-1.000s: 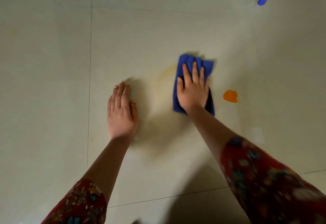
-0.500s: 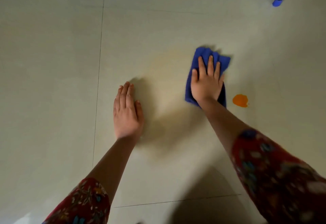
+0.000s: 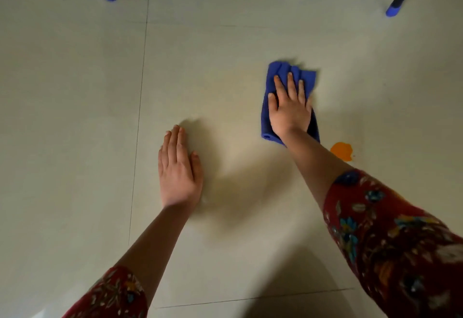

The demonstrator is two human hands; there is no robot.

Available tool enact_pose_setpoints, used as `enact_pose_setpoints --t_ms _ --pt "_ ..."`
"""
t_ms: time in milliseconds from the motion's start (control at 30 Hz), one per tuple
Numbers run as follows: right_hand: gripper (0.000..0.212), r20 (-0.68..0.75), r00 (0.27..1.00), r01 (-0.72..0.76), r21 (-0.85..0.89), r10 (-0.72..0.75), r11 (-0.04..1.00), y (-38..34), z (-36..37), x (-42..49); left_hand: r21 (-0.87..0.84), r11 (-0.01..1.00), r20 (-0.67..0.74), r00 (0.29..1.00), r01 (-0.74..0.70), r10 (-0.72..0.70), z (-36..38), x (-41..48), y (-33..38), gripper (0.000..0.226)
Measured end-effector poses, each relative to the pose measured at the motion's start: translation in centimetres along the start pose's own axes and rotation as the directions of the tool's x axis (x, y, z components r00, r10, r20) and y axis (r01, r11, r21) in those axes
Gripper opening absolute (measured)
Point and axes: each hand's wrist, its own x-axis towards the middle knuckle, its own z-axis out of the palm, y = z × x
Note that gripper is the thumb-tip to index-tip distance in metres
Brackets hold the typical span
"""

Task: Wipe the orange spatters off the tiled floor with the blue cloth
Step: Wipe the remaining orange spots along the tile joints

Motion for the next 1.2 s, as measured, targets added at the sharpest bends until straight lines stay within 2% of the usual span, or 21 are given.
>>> enact_pose_setpoints --t_ms 33,100,167,200,233,267,333,400,467,533,567,600,633,700,767,833,900,1000,1100,1167,1200 --pt "0.053 -0.007 1.0 0.011 -0.014 -0.011 1.0 -0.8 0.3 -0.9 0.007 1.0 0.009 1.0 -0.013 0.013 0.0 0.1 0.1 0.053" --pt "0.054 -0.037 0.948 0.314 -0.038 -0.316 0.949 -3.6 1.5 -5.6 -0.009 0.999 0.012 0.999 -0.044 0.044 -0.1 0.1 0.1 0.051" --pt "0.051 0.038 0.769 0.639 -0.037 -0.638 0.768 -4.8 2.6 -11.8 -0.03 0.997 0.002 0.998 -0.068 0.068 -0.2 0.1 -0.1 0.048" --pt "0.049 0.061 0.708 0.705 -0.027 -0.703 0.708 -4.1 2.7 -13.2 -0.04 0.996 -0.005 0.997 -0.075 0.075 -0.2 0.1 -0.3 0.047" --pt "0.049 0.043 0.716 0.698 -0.015 -0.697 0.716 -2.8 2.7 -13.2 -0.052 0.995 -0.007 0.996 -0.085 0.084 -0.2 0.0 -0.3 0.046" --pt "0.049 -0.005 0.784 0.621 -0.022 -0.621 0.784 -1.5 2.4 -12.5 -0.059 0.994 -0.007 0.996 -0.088 0.088 -0.3 -0.1 -0.2 0.046" --pt "0.051 -0.074 0.949 0.307 -0.012 -0.307 0.952 1.5 1.3 -11.2 -0.047 0.993 0.01 0.994 -0.109 0.109 -0.5 -0.2 0.1 0.048" --pt "0.055 -0.077 0.99 0.12 0.014 -0.118 0.993 3.5 1.2 -12.8 -0.016 0.984 0.044 0.983 -0.18 0.18 -0.6 -0.3 0.5 0.049" --pt "0.053 -0.054 0.947 0.315 -0.022 -0.316 0.949 4.9 1.6 -18.0 0.008 0.965 0.095 0.961 -0.263 0.261 -0.5 -0.5 0.6 0.049" --pt "0.052 0.083 0.788 0.613 -0.011 -0.611 0.79 7.8 1.0 -22.6 0.013 0.952 0.113 0.947 -0.305 0.302 -0.2 -0.5 1.1 0.049" --pt "0.052 0.115 0.722 0.688 -0.022 -0.682 0.725 9.9 0.6 -23.1 0.005 0.949 0.123 0.942 -0.314 0.311 0.1 -0.4 1.6 0.05" --pt "0.052 0.122 0.717 0.695 -0.05 -0.687 0.717 11.9 0.2 -22.7 -0.004 0.948 0.14 0.939 -0.317 0.315 0.4 -0.3 2.3 0.051" --pt "0.052 0.109 0.781 0.623 -0.067 -0.615 0.78 13.7 0.2 -21.8 -0.005 0.949 0.16 0.936 -0.316 0.313 0.8 -0.4 3.0 0.052" --pt "0.054 -0.008 0.98 0.199 -0.03 -0.199 0.98 16.8 -0.3 -19.4 -0.018 0.947 0.205 0.926 -0.32 0.317 1.9 -0.7 4.5 0.055" --pt "0.056 -0.075 0.959 -0.272 0.018 0.272 0.962 17.9 -1.2 -16.3 -0.006 0.938 0.256 0.906 -0.347 0.336 2.9 -1.4 5.4 0.056" --pt "0.056 -0.051 0.877 -0.477 0.045 0.478 0.878 16.5 -1.8 -12.4 0.029 0.921 0.287 0.886 -0.389 0.365 3.6 -2.1 5.7 0.054" --pt "0.057 -0.067 0.911 -0.406 0.02 0.406 0.914 13.4 -1.8 -9.0 0.026 0.925 0.289 0.889 -0.378 0.355 3.6 -2.2 5.8 0.053" --pt "0.062 -0.035 0.999 0.026 -0.085 -0.029 0.996 7.1 -0.5 -9.2 0.013 0.94 0.275 0.905 -0.34 0.324 3.3 -2.0 5.7 0.054" --pt "0.052 0.051 0.894 0.448 -0.031 -0.446 0.894 6.3 0.7 -16.6 -0.024 0.932 0.285 0.891 -0.362 0.353 3.2 -2.1 5.5 0.053" --pt "0.052 0.016 0.897 0.442 -0.003 -0.442 0.897 10.7 0.3 -19.7 -0.028 0.931 0.272 0.893 -0.364 0.357 3.0 -2.2 5.4 0.052" --pt "0.053 -0.018 0.939 0.342 -0.004 -0.342 0.94 13.5 0.1 -19.8 -0.02 0.935 0.271 0.898 -0.354 0.346 3.0 -2.2 5.4 0.052"
